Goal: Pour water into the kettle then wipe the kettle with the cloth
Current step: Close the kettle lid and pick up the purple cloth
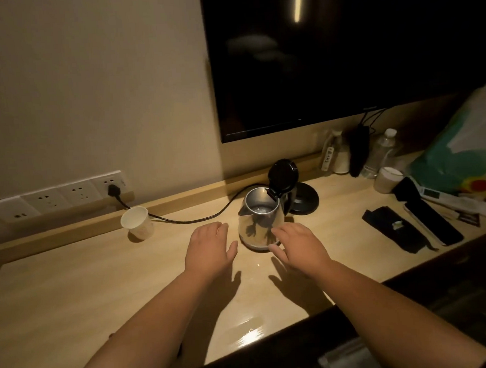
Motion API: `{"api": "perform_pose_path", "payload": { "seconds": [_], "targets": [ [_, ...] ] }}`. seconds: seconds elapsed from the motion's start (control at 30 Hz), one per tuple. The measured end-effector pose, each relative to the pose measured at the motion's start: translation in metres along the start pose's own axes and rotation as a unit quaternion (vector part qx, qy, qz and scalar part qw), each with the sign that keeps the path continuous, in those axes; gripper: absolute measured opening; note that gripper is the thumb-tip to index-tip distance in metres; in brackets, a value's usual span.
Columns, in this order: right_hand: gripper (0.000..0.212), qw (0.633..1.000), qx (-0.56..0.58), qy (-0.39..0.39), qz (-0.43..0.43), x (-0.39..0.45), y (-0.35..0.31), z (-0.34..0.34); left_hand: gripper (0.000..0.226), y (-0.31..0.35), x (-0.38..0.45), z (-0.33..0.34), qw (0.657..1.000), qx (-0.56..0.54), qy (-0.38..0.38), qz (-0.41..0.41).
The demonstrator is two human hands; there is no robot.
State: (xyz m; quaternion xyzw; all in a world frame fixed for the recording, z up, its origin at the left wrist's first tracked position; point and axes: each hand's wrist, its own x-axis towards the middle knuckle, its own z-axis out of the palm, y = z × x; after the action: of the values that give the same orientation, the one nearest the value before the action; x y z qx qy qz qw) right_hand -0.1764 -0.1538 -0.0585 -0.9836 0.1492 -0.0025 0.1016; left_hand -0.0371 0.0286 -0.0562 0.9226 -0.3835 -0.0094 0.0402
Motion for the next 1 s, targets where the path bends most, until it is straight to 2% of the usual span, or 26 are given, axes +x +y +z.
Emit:
{"api": "perform_pose_path", "payload": {
  "seconds": [0.13, 0.3, 0.5, 0.63, 0.77, 0.87, 1.0],
  "targets": [
    [0.049, 0.997, 0.053, 0.027, 0.052, 0.013, 0.05, -0.025, 0.051, 0.037, 0.021, -0.007, 0.999, -0.003, 0.036, -0.018],
    [0.05, 0.975, 0.175, 0.086, 0.104, 0.04, 0.082, -0.046, 0.046, 0.063, 0.035, -0.012, 0.998, -0.004, 0.044, -0.04],
    [0.051, 0.933, 0.318, 0.095, 0.141, 0.073, 0.078, -0.062, 0.043, 0.067, 0.043, -0.006, 0.999, 0.007, 0.027, -0.046],
    [0.048, 0.899, 0.402, 0.083, 0.152, 0.086, 0.067, -0.065, 0.054, 0.065, 0.045, 0.002, 0.999, 0.005, 0.005, -0.045],
    [0.046, 0.878, 0.437, 0.085, 0.176, 0.096, 0.059, -0.07, 0.064, 0.065, 0.046, 0.007, 0.999, 0.006, -0.006, -0.032],
    [0.046, 0.891, 0.425, 0.079, 0.138, 0.098, 0.05, -0.065, 0.066, 0.063, 0.045, 0.011, 0.999, -0.004, -0.011, -0.034],
    [0.045, 0.949, 0.305, 0.071, 0.032, 0.096, 0.036, -0.055, 0.069, 0.063, 0.043, 0.019, 0.999, -0.024, -0.008, -0.04]
  ]
}}
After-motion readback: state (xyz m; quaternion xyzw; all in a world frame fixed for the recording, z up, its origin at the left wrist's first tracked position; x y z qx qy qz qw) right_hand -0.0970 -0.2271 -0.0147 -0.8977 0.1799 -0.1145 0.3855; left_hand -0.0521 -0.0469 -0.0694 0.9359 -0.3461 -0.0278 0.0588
